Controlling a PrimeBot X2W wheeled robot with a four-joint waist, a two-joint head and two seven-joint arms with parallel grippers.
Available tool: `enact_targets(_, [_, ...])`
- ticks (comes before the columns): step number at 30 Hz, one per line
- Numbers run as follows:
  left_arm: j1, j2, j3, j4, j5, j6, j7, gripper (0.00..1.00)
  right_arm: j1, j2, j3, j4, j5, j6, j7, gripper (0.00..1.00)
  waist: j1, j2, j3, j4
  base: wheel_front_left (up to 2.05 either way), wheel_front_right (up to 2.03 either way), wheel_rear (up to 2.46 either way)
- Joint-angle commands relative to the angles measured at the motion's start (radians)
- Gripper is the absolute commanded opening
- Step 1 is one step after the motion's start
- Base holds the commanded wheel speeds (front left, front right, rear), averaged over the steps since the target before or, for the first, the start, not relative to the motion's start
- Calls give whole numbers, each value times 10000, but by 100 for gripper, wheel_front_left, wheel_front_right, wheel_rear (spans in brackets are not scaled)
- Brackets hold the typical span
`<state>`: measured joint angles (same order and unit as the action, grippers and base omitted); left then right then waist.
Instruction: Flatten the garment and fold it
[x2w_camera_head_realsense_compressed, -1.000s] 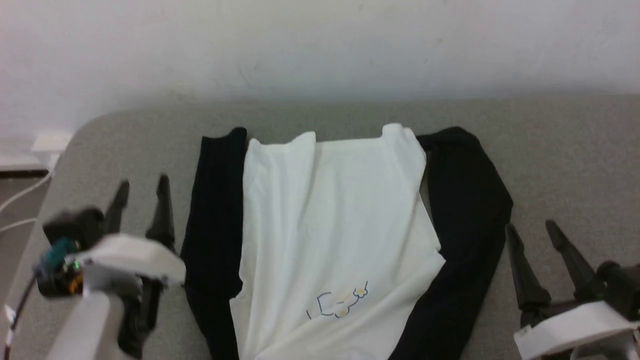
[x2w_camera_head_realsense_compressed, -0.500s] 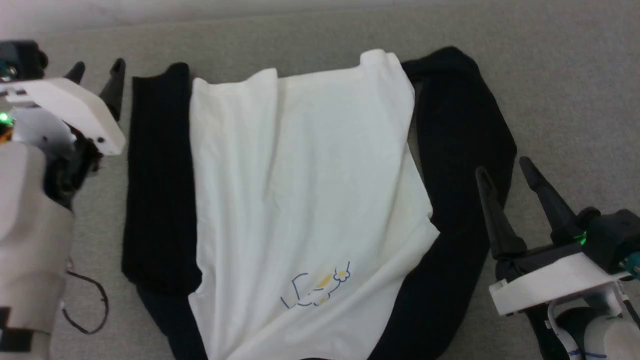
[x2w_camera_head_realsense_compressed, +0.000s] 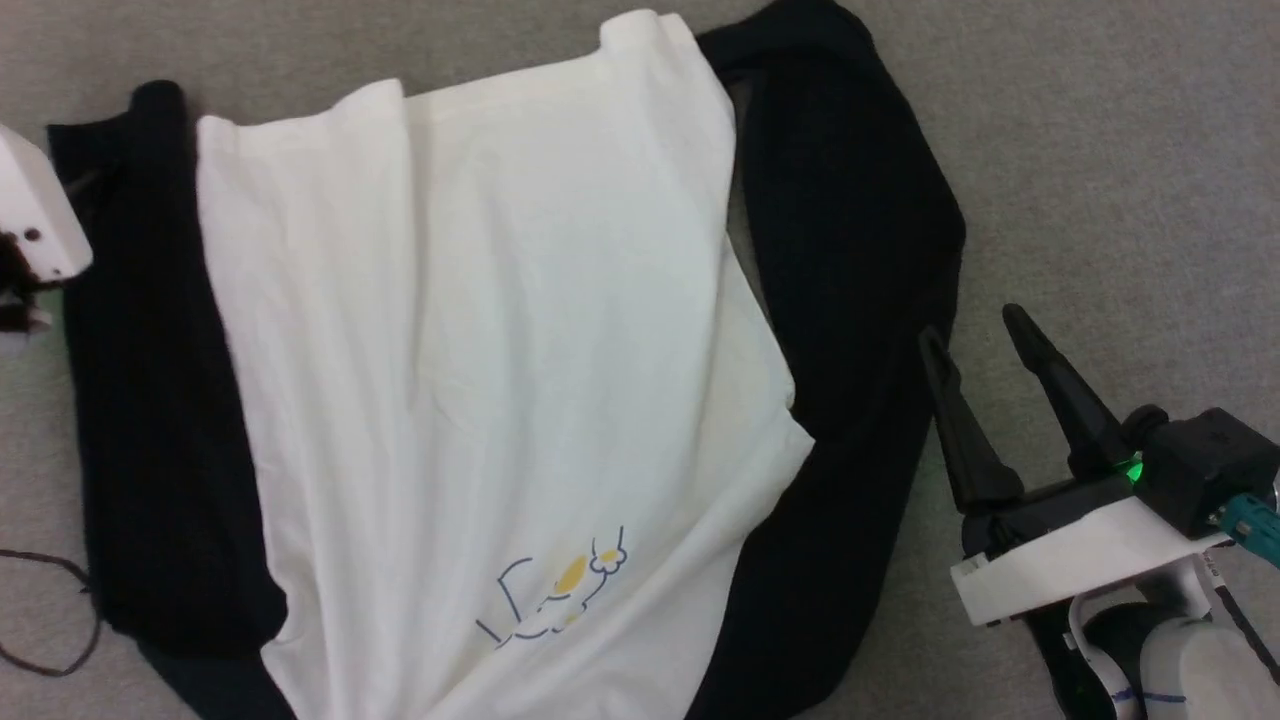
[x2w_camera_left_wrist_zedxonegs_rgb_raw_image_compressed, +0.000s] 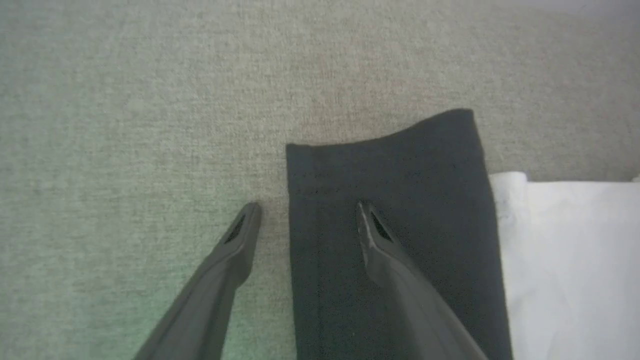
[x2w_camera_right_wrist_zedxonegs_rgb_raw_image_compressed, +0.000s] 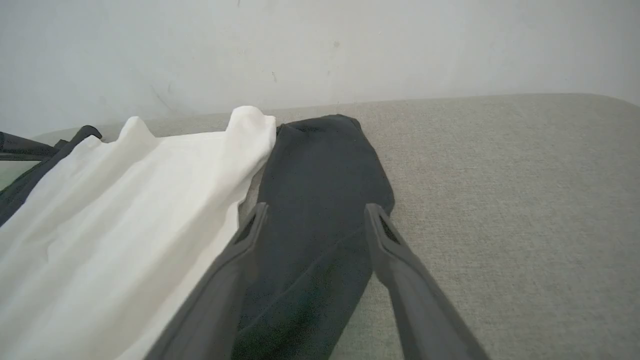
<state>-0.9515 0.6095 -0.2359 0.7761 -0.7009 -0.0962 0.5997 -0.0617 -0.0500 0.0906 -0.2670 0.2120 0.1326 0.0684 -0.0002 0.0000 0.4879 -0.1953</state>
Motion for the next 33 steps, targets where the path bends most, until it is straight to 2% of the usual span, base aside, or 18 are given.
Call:
enact_targets(1, [217, -182, -114, 184, -68, -42, 134, 100, -151, -3, -23, 46, 38, -19, -67, 100, 2, 0, 333, -331, 0, 0, 0])
enact_targets(4, [333, -256, -290, 240, -93, -86, 423, 100, -189, -3, -41, 123, 57, -19, -80, 100, 2, 0, 373, -369, 0, 0, 0])
enact_targets(5, [371, -298, -347, 278, -133, -99, 598, 96, -211, -3, -41, 147, 62, -19, -78, 100, 2, 0, 375, -377, 0, 0, 0])
enact_targets(6, [415, -323, -467, 317, -128, -119, 850, 46, -233, -3, -42, 168, 63, -19, -75, 100, 2, 0, 371, -379, 0, 0, 0])
enact_targets(7, [431, -328, -559, 315, -117, -136, 1017, 6, -255, -3, -43, 180, 61, -19, -70, 100, 2, 0, 371, -378, 0, 0, 0])
enact_targets(8, [447, -341, -609, 329, -133, -144, 1150, 0, -276, -3, -38, 198, 54, -19, -62, 100, 2, 0, 356, -381, 0, 0, 0])
enact_targets(12, [478, -337, -758, 297, -62, -137, 1222, 0, -302, -3, -5, 285, 20, -19, 9, 100, 2, 0, 220, -371, 0, 0, 0])
enact_targets(15, [455, -316, -811, 212, 178, 6, 633, 0, -223, -3, -89, 358, 3, -19, 57, 100, 2, 0, -54, -271, 0, 0, 0])
enact_targets(20, [452, -409, -694, 23, 650, 597, -1258, 0, 36, -3, -399, 461, -22, -19, 133, 100, 2, 0, -916, 104, 0, 0, 0])
enact_targets(25, [841, -822, -551, -358, 797, 1025, -2929, 0, 521, -3, -721, 510, -31, -19, 339, 100, 2, 0, -2042, 675, 0, 0, 0])
enact_targets(29, [1374, -1171, -732, -1189, 924, 1141, -3555, 0, 975, -3, -1025, 492, 34, -19, 549, 100, 2, 0, -2904, 1144, 0, 0, 0])
enact_targets(33, [2168, -1507, -1142, -2613, 1105, 1247, -3746, 0, 1423, -3, -1409, 363, 72, -19, 728, 100, 2, 0, -3559, 1496, 0, 0, 0])
